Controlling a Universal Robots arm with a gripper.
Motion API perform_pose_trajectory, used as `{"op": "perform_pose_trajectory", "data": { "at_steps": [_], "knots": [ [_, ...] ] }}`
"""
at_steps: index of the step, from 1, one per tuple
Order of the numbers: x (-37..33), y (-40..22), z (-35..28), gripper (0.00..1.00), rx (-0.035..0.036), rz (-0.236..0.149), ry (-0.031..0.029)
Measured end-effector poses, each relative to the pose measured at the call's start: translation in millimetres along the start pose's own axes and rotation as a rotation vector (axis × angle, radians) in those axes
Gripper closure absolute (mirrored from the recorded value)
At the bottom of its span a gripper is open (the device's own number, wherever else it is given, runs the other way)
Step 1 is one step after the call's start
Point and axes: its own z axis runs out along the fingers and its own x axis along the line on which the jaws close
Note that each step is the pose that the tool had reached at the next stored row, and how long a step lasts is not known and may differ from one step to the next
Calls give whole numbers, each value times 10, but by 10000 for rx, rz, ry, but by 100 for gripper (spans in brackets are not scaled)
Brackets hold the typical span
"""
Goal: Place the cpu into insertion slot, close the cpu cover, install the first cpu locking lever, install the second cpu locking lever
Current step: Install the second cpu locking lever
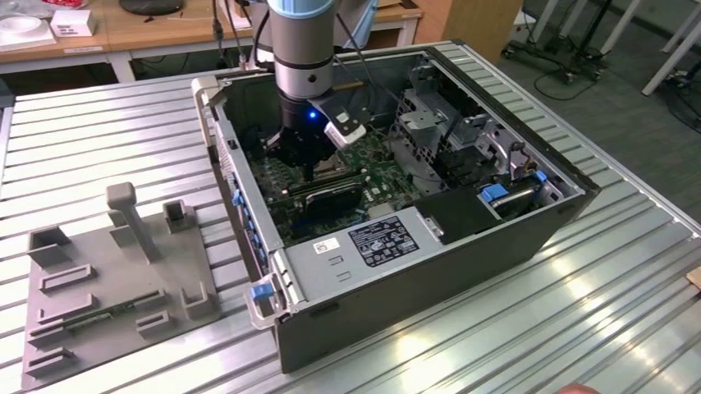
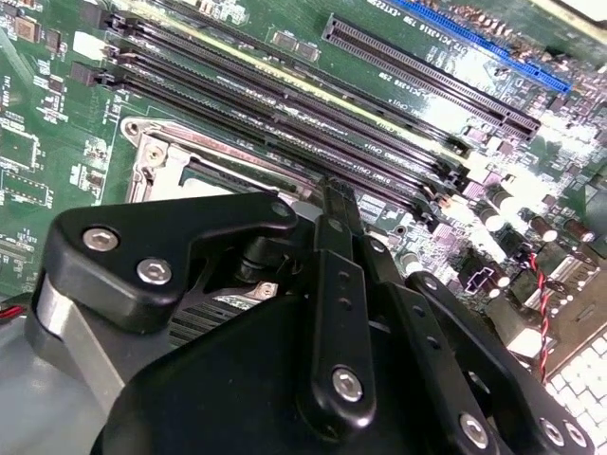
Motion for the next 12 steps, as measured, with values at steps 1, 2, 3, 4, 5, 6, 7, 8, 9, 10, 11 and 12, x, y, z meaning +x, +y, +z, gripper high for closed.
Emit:
{"op": "perform_pose_trajectory", "data": {
  "at_steps": [1, 2, 3, 4, 5, 6, 7, 8, 9, 10, 11, 12],
  "knots": [
    [0, 0, 0, 90, 0, -1, 0],
    [0, 0, 0, 90, 0, -1, 0],
    [1, 0, 0, 90, 0, -1, 0],
    [1, 0, 0, 90, -1, 0, 0],
    [1, 0, 0, 90, -2, 0, -1],
    [3, 0, 1, 90, -3, 1, -1],
    [8, -1, 2, 90, -4, 0, -2],
    [18, -2, 3, 90, -4, -5, -2],
    [26, -3, 5, 90, -3, -10, -3],
    [30, -3, 7, 90, -3, -15, -3],
    [30, -3, 8, 90, -1, -23, -2],
    [30, -3, 9, 90, -2, -37, -3]
  ]
}}
